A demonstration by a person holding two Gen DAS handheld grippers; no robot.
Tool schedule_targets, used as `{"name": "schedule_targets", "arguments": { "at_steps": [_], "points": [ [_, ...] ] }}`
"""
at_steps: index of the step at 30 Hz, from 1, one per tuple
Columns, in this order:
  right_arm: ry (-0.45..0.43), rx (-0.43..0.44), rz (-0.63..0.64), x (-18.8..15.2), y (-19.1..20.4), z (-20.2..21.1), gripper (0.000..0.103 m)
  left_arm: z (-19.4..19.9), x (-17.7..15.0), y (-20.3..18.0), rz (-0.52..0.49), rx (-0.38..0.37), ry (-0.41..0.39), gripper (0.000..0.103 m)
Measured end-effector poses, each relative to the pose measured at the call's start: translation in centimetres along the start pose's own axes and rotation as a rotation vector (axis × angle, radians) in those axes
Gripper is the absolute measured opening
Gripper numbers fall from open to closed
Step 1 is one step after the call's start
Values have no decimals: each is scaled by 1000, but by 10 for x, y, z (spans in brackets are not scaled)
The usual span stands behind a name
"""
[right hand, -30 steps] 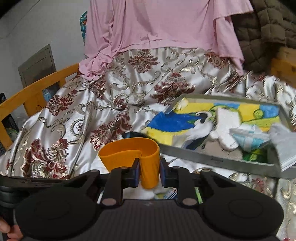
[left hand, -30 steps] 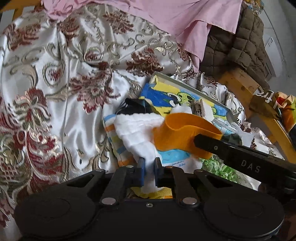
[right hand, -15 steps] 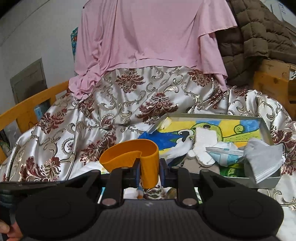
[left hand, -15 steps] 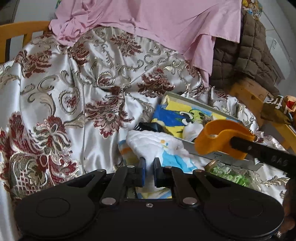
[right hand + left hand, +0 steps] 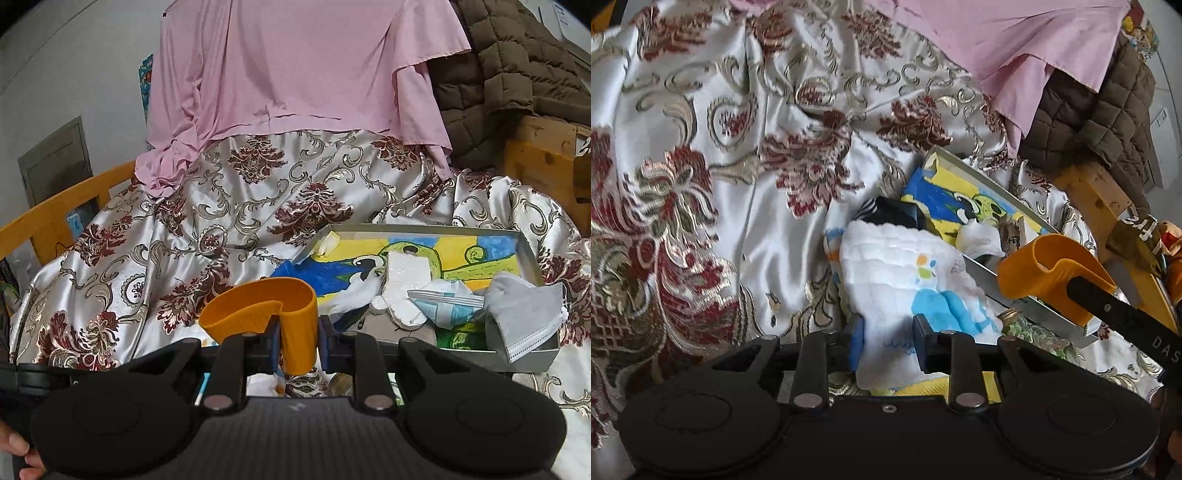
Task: Organize soft objects
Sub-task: 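Lift the orange holder with the right tool while the left tool grasps the white towel, then carry the white towel and orange holder over the painted tray and lower them in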
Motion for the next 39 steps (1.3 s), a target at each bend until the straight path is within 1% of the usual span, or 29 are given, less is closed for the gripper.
{"name": "schedule_targets", "arguments": {
  "at_steps": [1,3,5,6,7,8,10,13,15,17,20,23,25,27,33,36,39],
  "points": [
    [2,-1,0,-1,0,0,22,-2,-1,1,13,-6,15,40],
    [5,-2,2,-2,1,-1,22,-6,-1,5,43,-4,32,49],
    [8,-2,3,-2,2,-3,22,-7,-2,7,60,-6,36,48],
    [9,-2,3,-2,2,-3,22,-6,-1,7,61,-9,33,45],
    [10,-2,3,-3,2,-3,22,-6,0,6,56,-12,29,34],
    [11,-2,3,-3,2,-3,22,-5,0,4,45,-10,27,29],
    [13,-2,2,-3,1,-4,22,-4,0,1,18,-10,24,16],
    [10,-3,2,-3,1,-3,22,-1,3,-3,0,-23,5,11],
    [5,-5,1,-2,0,-3,22,5,8,-7,-14,-26,-34,10],
    [-1,-8,-2,-1,-1,-3,22,15,14,-12,-49,-11,-95,9],
    [-15,-16,-5,2,-5,-3,22,31,23,-25,-141,22,-188,9],
    [-30,-26,-26,7,-12,-3,22,43,32,-44,-260,49,-266,8],
    [-44,-30,-45,11,-19,-2,22,48,41,-56,-308,48,-287,8],
    [-62,-37,-68,16,-27,-2,22,53,50,-62,-329,49,-303,8],
    [-116,-76,-167,29,-66,1,22,54,91,-78,-279,42,-337,8],
    [-140,-101,-249,33,-94,0,23,49,111,-102,-314,35,-364,8],
    [-148,-117,-322,33,-118,-5,23,35,126,-130,-325,-10,-368,8]
  ]
}}
Point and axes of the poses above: each gripper's, at about its wrist camera, not at the fingertips, and z roughly against the way its jaws point, y to its left, x to its top, the point moved 9 cm from there along -z, roughly the way its jaws point
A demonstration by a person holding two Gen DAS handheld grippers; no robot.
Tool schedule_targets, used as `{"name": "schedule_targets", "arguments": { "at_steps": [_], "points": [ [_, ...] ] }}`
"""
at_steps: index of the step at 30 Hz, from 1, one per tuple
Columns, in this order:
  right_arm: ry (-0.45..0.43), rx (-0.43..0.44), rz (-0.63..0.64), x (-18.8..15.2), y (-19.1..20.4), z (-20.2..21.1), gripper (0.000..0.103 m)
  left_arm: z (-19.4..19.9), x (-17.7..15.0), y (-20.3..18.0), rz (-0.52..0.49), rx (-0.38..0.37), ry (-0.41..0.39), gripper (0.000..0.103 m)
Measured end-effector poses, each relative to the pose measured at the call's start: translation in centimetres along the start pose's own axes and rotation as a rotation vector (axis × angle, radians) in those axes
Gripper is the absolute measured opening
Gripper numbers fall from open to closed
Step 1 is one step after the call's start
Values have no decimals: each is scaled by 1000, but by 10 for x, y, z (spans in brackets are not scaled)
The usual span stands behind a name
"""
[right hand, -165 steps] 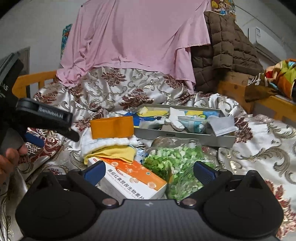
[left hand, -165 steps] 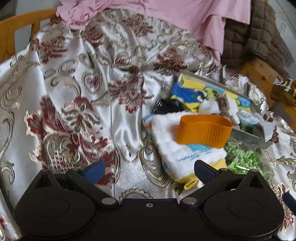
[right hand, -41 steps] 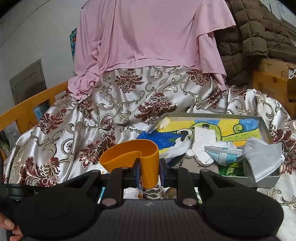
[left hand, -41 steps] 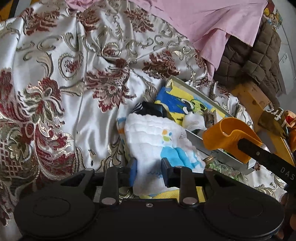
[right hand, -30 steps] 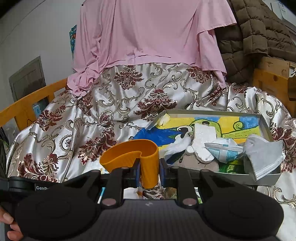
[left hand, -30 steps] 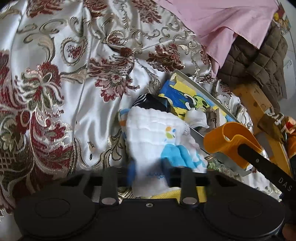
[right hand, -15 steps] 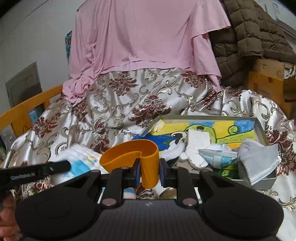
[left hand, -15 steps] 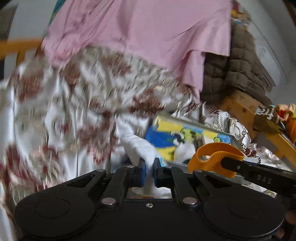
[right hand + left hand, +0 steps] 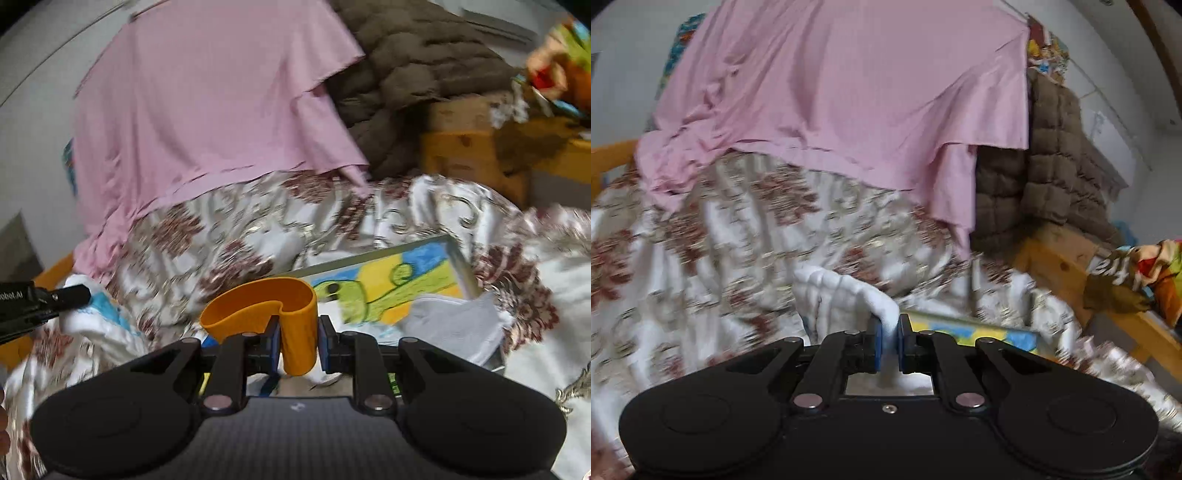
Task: Organize soft objects
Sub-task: 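Carry the white towel and orange holder over the painted tray and lower them in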
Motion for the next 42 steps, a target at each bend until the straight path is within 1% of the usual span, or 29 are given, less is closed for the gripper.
{"name": "schedule_targets", "arguments": {
  "at_steps": [3,5,7,9,11,15,20,22,24,26,27,28,29,31,32,34,36,38,40,42],
  "points": [
    [-7,-21,-41,4,-17,-8,23,-24,11,-28,18,-42,-1,8],
    [-12,-35,-71,8,-27,-12,23,-41,10,-46,25,-60,1,8],
    [-9,-48,-116,12,-39,-17,24,-58,6,-60,34,-76,10,8],
    [1,-43,-176,12,-49,-21,24,-75,-3,-71,46,-78,29,8],
    [5,-56,-184,12,-56,-25,24,-93,-15,-77,61,-67,59,8],
    [40,-78,-170,5,-64,-37,24,-122,-43,-73,90,-14,128,8],
    [77,-110,-140,-5,-66,-48,27,-135,-68,-50,118,51,193,9],
    [82,-124,-130,-7,-66,-49,32,-137,-77,-41,110,83,222,9],
    [79,-134,-126,-6,-67,-48,35,-139,-84,-35,107,95,259,11],
    [71,-144,-121,-4,-67,-47,39,-138,-91,-31,107,101,284,14],
    [68,-146,-117,-4,-67,-46,43,-137,-93,-29,104,107,290,17],
    [65,-151,-112,-3,-67,-45,48,-136,-94,-28,102,112,292,17],
    [61,-154,-106,-2,-67,-44,49,-136,-94,-27,102,112,293,18],
    [61,-160,-92,-2,-66,-43,51,-133,-94,-26,104,112,294,29],
    [61,-162,-88,-2,-66,-43,52,-131,-94,-25,101,113,292,32],
    [63,-162,-83,-2,-66,-42,56,-127,-93,-25,90,118,286,46],
    [62,-163,-69,-2,-64,-41,59,-124,-93,-25,70,124,282,53],
    [59,-162,-57,-1,-61,-39,63,-121,-94,-27,46,128,278,55],
    [56,-160,-50,-1,-59,-37,71,-117,-95,-27,32,132,277,61],
    [52,-155,-42,0,-56,-33,75,-112,-94,-28,29,137,270,65]
  ]
}}
Point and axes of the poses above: each gripper's, at about its wrist camera, not at the fingertips, and z roughly against the way its jaws point, y to its left, x to its top, the point moved 9 cm from there along -z, roughly the way its jaws point
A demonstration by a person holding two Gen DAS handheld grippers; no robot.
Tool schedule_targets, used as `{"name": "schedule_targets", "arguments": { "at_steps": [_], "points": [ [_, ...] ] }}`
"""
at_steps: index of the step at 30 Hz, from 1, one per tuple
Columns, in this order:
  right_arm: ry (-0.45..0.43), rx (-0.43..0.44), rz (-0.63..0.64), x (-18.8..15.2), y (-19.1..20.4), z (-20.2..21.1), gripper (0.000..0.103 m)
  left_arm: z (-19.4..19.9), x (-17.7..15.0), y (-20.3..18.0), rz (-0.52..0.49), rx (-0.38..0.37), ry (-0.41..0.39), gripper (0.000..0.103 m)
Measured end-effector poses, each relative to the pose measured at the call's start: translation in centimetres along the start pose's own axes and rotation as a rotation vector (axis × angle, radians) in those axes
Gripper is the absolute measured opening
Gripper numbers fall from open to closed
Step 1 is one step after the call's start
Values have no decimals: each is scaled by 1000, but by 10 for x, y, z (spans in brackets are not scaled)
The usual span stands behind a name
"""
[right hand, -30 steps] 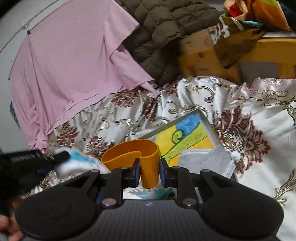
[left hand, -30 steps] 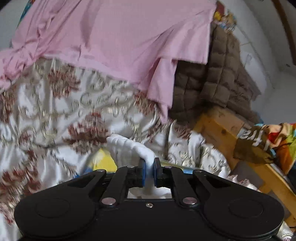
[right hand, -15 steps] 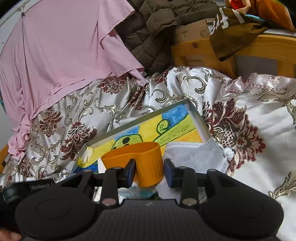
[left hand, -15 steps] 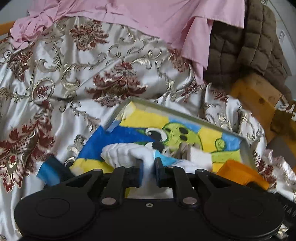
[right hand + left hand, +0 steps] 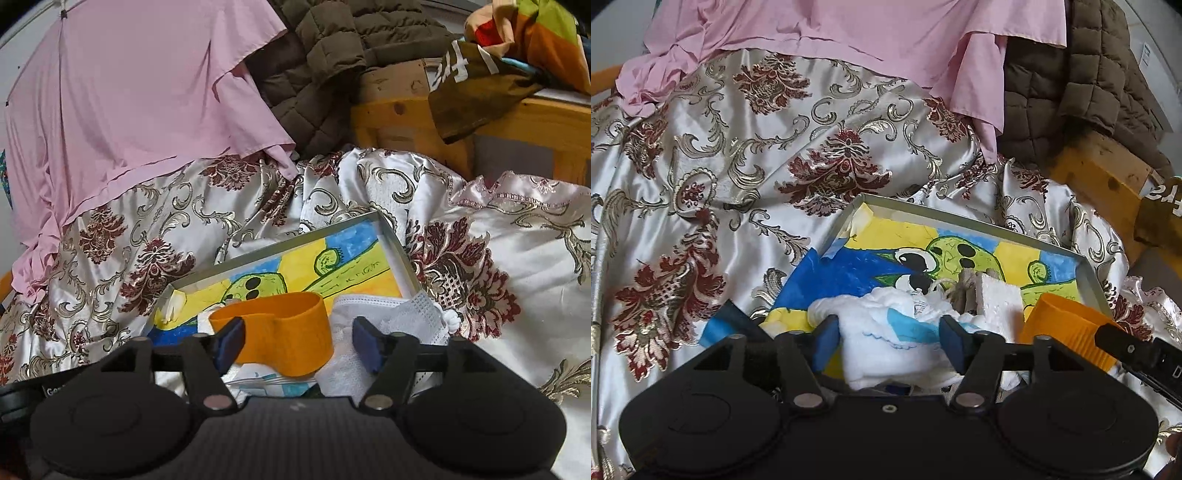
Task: Organize soft objects
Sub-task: 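Carry the white towel and orange holder over the painted tray and lower them in, then release both items in the tray and move both tools back over the pile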
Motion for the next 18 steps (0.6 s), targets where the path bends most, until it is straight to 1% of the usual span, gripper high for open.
{"name": "schedule_targets", "arguments": {
  "at_steps": [2,4,7,11,13,15,18],
  "points": [
    [-11,-3,19,2,4,5,79,8,1,0,-3,1,-15,71],
    [-28,-2,39,4,8,13,83,17,5,-1,-15,3,-40,83],
    [-51,3,57,8,13,26,86,34,13,-1,-38,10,-86,87],
    [-89,13,75,13,20,49,92,59,21,-2,-51,9,-122,92],
    [-110,13,86,15,24,61,98,73,23,-1,-50,9,-143,97],
    [-133,20,96,16,28,76,102,89,24,0,-53,2,-164,98],
    [-157,24,106,18,35,99,103,113,22,0,-66,-8,-188,102]
  ]
}}
Point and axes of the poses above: each gripper's, at about its wrist camera, not at the fingertips, and z roughly against the way its jaws point, y to its left, x to its top, the point moved 9 cm from there along -z, roughly the way its jaws point
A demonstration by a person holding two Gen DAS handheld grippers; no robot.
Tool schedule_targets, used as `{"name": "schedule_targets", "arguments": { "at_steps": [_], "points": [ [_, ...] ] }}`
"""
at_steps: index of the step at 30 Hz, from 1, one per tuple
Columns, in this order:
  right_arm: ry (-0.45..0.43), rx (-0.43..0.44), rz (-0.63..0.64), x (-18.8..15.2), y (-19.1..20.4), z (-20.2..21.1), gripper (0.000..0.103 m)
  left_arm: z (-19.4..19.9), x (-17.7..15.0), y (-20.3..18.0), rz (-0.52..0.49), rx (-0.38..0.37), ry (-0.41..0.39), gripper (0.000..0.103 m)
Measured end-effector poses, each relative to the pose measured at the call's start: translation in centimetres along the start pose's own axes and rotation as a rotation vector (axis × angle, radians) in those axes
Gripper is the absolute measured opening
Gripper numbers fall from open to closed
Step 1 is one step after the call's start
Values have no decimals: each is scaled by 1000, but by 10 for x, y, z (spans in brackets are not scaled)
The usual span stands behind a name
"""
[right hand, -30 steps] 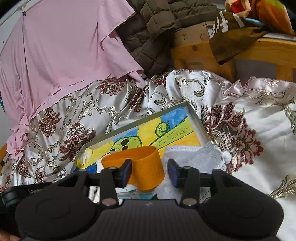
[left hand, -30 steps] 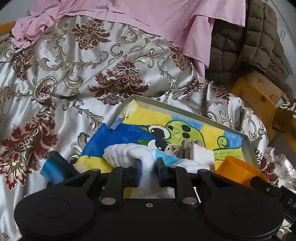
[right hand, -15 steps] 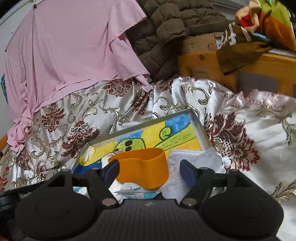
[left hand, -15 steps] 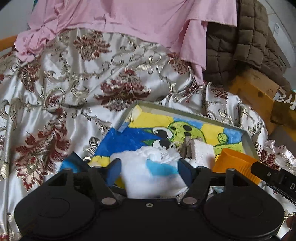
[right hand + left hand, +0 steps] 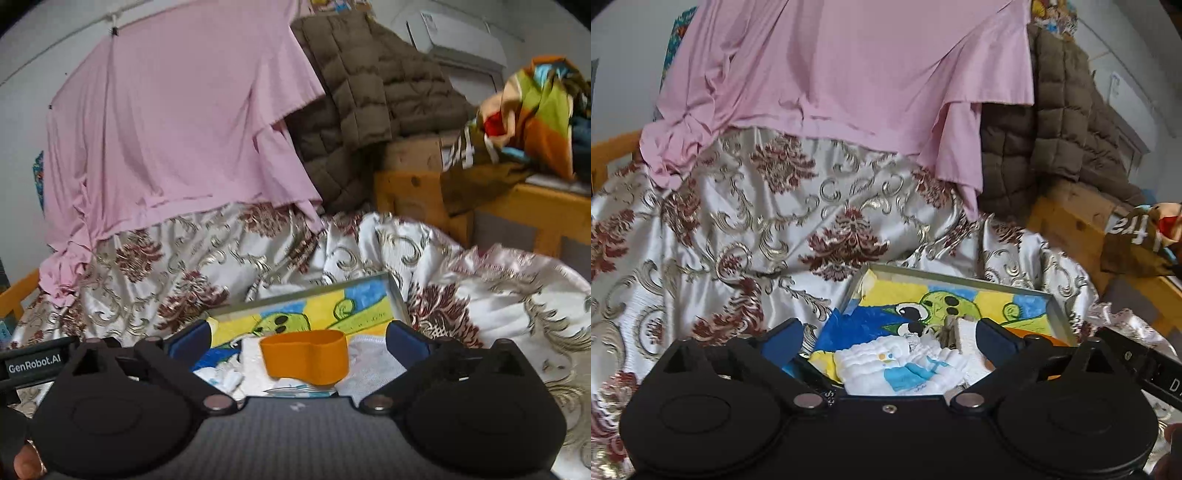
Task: Organize soft objects
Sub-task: 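Release both items in the tray and move both tools back over the pile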
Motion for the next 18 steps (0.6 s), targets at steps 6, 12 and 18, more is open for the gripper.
{"name": "schedule_targets", "arguments": {
  "at_steps": [6,12,18],
  "points": [
    [-44,-6,-16,0,5,48,103,54,-3,7,50,-49,-50,102],
    [-71,-35,20,-3,17,83,103,108,-14,21,43,-60,-98,102],
    [-79,-19,13,-18,33,118,103,150,-33,45,75,-47,-117,102]
  ]
}}
Point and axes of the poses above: each gripper's, at about its wrist camera, not at the fingertips, and z roughly against the way its jaws point, y to its left, x to its top, the point moved 9 cm from there along -z, roughly the way its jaws point
